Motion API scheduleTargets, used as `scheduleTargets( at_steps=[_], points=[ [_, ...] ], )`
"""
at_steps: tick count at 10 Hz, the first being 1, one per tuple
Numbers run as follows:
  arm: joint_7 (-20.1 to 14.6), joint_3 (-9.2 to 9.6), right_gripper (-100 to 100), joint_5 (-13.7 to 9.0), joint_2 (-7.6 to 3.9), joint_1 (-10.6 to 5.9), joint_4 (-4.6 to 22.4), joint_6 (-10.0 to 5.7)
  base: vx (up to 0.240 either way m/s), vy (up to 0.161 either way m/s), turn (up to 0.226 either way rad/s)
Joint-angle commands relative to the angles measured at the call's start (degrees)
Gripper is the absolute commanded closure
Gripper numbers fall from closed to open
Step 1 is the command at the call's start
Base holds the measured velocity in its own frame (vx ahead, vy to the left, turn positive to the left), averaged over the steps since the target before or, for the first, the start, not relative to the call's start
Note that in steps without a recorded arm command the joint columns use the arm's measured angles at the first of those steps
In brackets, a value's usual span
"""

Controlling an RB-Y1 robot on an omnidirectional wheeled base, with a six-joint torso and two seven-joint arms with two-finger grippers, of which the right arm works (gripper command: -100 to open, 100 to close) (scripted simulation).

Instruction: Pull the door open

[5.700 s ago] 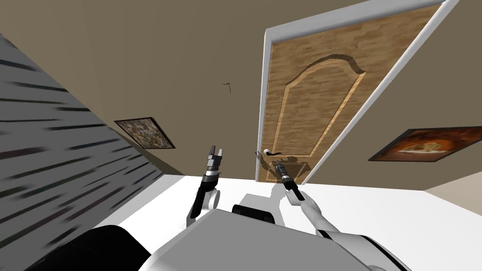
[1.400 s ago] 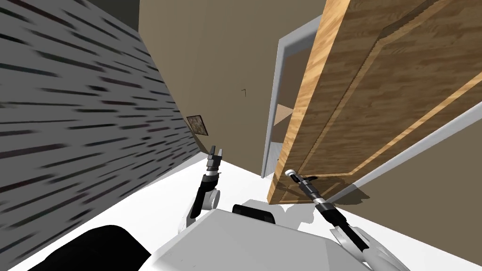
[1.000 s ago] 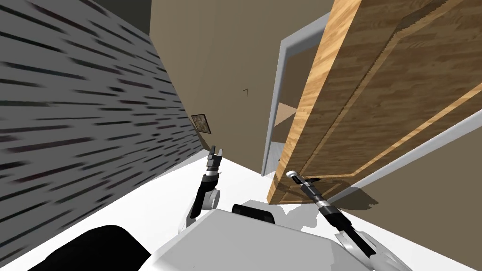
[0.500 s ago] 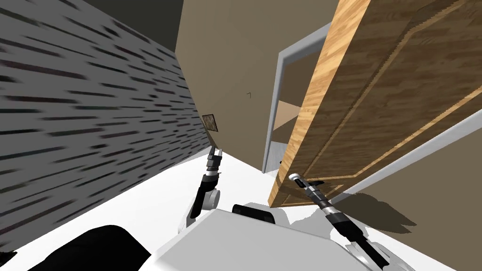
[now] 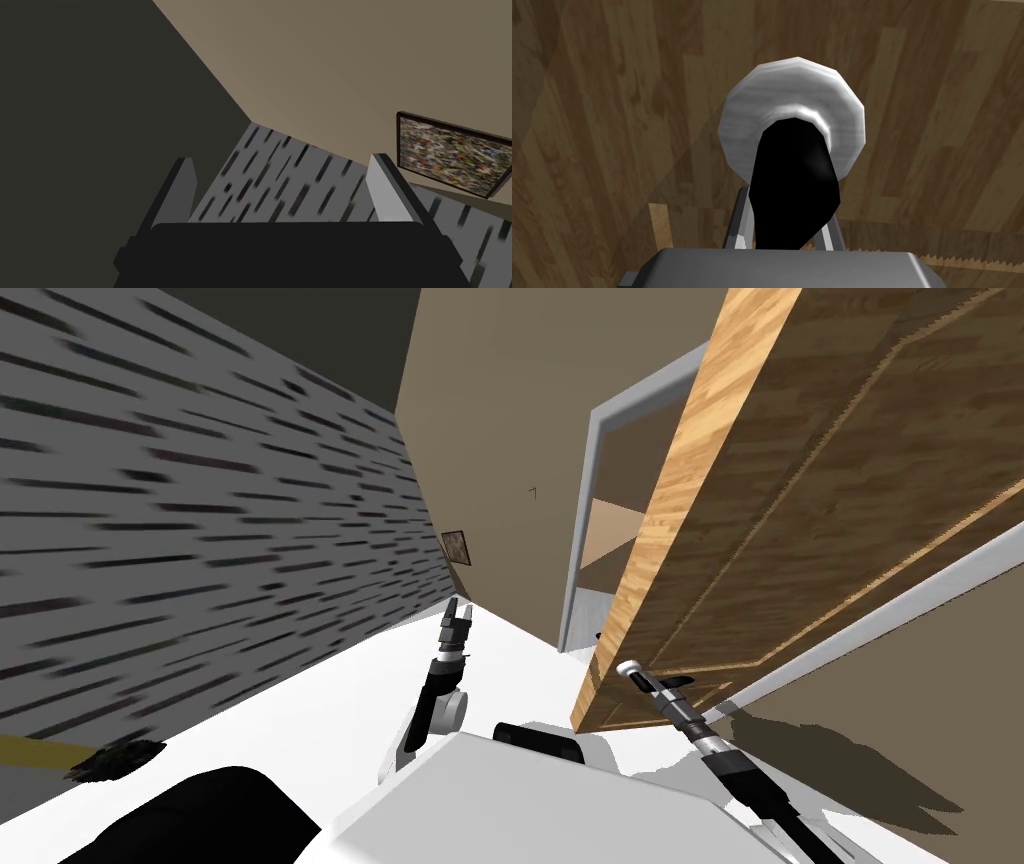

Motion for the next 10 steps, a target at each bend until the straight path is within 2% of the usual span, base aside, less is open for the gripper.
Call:
scheduleTargets(
  at_steps=[1,10],
  points=[
    [-0.05,0.03,100,0.02,-0.17,0.29,0.23,-0.72,-0.246,-0.108,0.233],
    [-0.51,-0.06,100,-0.09,-1.43,1.18,2.81,-5.06,-0.202,-0.104,0.172]
  ],
)
